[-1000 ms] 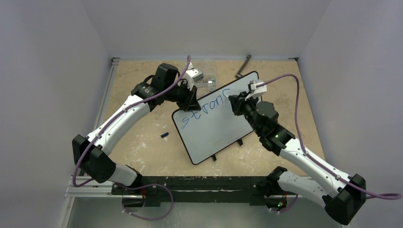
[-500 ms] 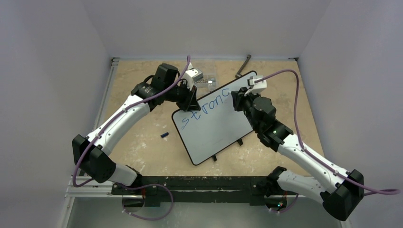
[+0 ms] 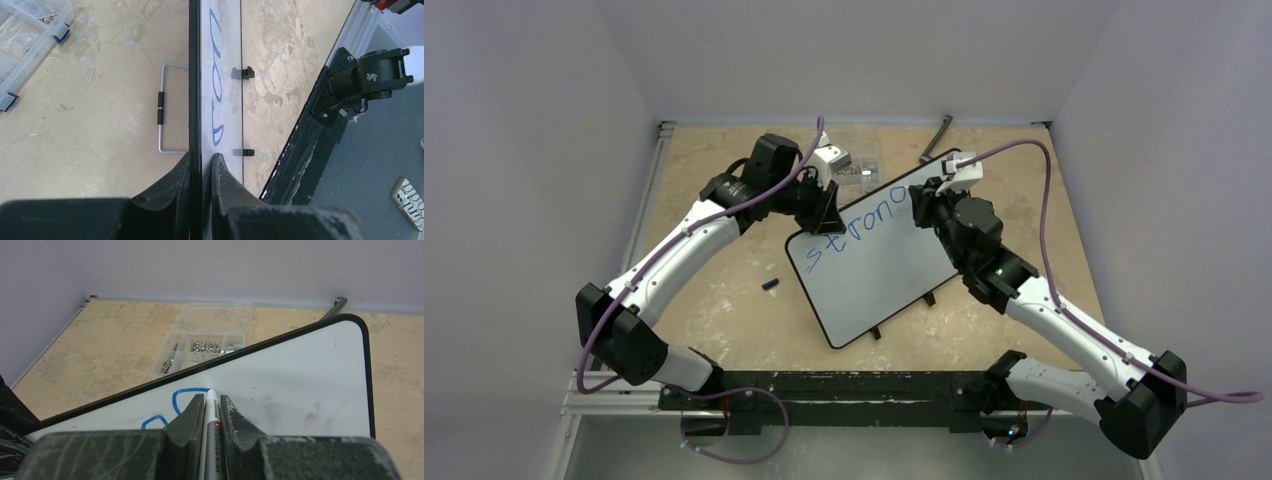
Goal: Write a sentence on the whiteboard
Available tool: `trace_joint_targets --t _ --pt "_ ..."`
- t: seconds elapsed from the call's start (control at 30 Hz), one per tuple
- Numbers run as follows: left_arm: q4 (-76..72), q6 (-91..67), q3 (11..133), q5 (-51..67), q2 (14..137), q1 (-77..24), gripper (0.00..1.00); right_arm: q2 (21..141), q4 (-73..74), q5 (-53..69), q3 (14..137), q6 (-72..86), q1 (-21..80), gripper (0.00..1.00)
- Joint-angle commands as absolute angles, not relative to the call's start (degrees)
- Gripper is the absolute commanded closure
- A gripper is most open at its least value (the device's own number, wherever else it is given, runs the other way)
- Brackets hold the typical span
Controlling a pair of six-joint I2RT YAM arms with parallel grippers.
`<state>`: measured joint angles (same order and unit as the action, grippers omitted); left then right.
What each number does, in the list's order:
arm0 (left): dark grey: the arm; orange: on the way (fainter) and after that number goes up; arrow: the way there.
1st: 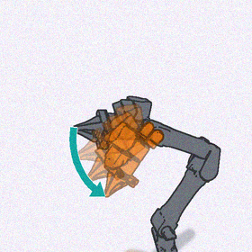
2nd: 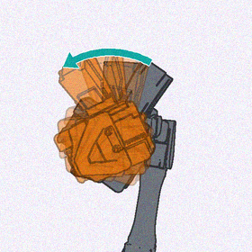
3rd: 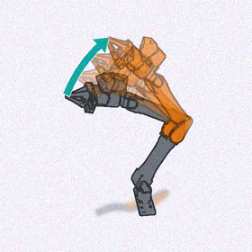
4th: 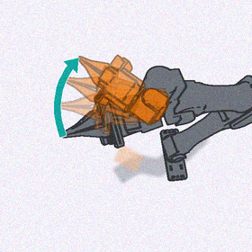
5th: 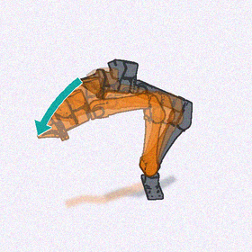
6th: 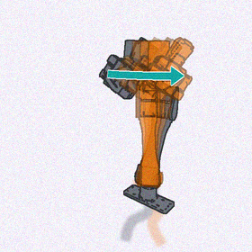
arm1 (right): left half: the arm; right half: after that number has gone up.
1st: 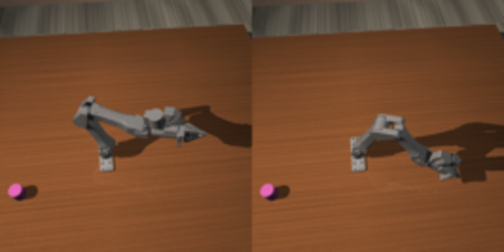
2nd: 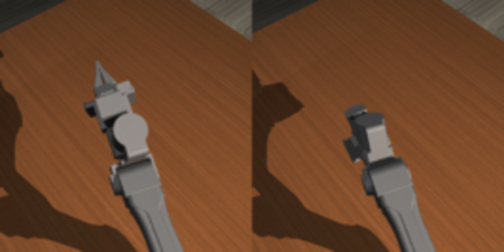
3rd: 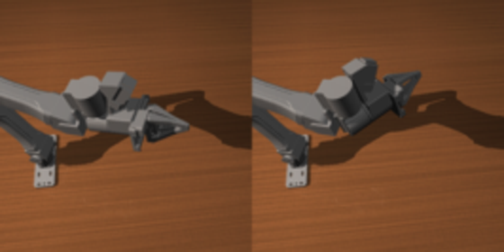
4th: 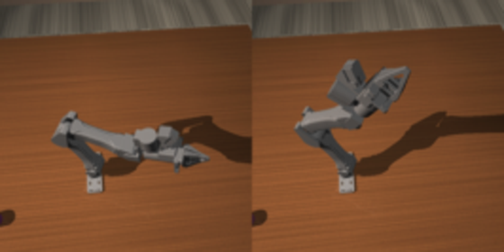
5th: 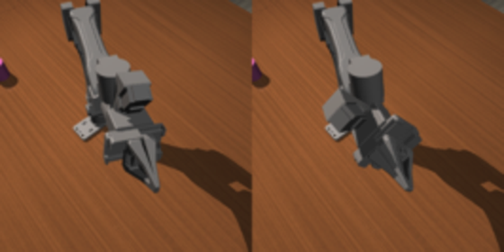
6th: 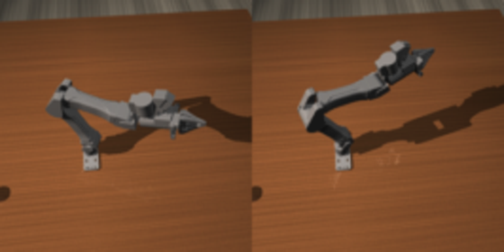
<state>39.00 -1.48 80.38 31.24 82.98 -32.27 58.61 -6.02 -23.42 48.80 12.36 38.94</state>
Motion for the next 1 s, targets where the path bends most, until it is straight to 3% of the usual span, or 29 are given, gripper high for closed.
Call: trace_joint_targets --t 0.0,0.97 --pt "40.2 6.7 80.6 26.1 83.6 -33.7 1.0 58.9 -7.2 -21.8 49.6 12.5 38.8 1.0" --pt "40.3 6.8 80.4 25.0 83.3 -33.7 1.0 51.9 -0.2 -19.0 39.1 17.4 38.8 1.0"
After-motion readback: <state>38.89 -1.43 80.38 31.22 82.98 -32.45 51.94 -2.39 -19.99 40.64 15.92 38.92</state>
